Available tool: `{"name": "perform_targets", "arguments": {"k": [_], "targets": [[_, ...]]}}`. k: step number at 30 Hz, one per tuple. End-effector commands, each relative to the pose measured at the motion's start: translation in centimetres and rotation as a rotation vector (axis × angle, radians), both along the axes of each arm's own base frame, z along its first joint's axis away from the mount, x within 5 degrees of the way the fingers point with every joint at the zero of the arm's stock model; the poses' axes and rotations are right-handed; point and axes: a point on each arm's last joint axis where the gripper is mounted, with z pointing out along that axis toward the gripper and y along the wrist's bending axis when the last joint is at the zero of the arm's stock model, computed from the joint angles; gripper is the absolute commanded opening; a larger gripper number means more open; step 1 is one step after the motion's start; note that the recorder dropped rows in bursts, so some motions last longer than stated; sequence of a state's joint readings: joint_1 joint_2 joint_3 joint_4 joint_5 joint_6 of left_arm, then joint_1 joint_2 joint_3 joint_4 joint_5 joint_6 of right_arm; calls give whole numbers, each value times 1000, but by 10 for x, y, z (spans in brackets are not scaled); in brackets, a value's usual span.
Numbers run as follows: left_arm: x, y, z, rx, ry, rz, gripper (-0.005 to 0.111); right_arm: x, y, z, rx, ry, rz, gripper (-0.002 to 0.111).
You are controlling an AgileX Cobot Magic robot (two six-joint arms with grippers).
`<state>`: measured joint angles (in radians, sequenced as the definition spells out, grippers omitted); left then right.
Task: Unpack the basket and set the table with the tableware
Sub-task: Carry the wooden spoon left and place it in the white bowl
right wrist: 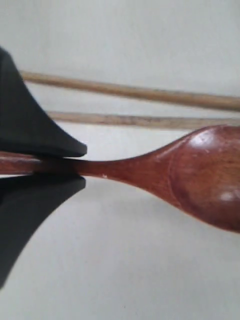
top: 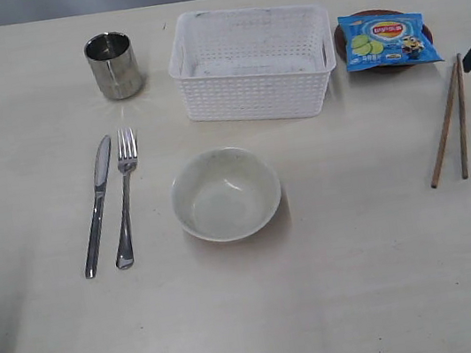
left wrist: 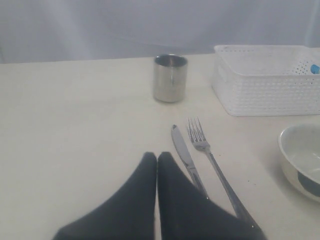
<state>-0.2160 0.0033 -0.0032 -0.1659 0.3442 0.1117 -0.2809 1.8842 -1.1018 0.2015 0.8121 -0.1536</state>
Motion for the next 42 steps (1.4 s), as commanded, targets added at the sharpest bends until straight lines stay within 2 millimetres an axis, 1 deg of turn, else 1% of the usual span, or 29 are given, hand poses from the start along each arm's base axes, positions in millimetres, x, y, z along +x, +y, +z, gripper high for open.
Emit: {"name": "perform_targets", "arguments": {"k": [1,3,4,6,8,11,14,17,20,24,27,30,38,42], "targets": [[0,0,-1,1,-2,-5,0,-7,11,60,1,-178,-5,-1],[0,0,-1,1,-2,-5,0,-11,29,86,13,-271,52,-1],[0,0,-1,1,-2,-5,0,-13,42,98,26,-313,100,-1],[0,0,-1,1,-2,-5,0,-19,75,116,49,-366,227,-1],[0,0,-1,1,-2,-5,0,-30,114,129,66,-388,397,-1],[0,0,-1,1,-2,-5,0,-52,167,136,92,-355,642,-1],[0,0,-1,1,-2,-5,0,-78,210,134,105,-273,854,-1],[0,0,-1,1,-2,-5,0,-99,246,130,97,-237,969,-1],[0,0,-1,1,-2,-5,0,-115,271,126,65,-237,1041,-1],[0,0,-1,1,-2,-5,0,-129,295,111,31,-175,1084,-1],[0,0,-1,1,-2,-5,0,-129,305,92,4,-109,1085,-1],[0,0,-1,1,-2,-5,0,-123,312,78,-14,-44,1079,-1],[0,0,-1,1,-2,-5,0,-98,337,67,-63,94,1071,-1],[0,0,-1,1,-2,-5,0,-89,342,57,-112,145,1069,-1]]}}
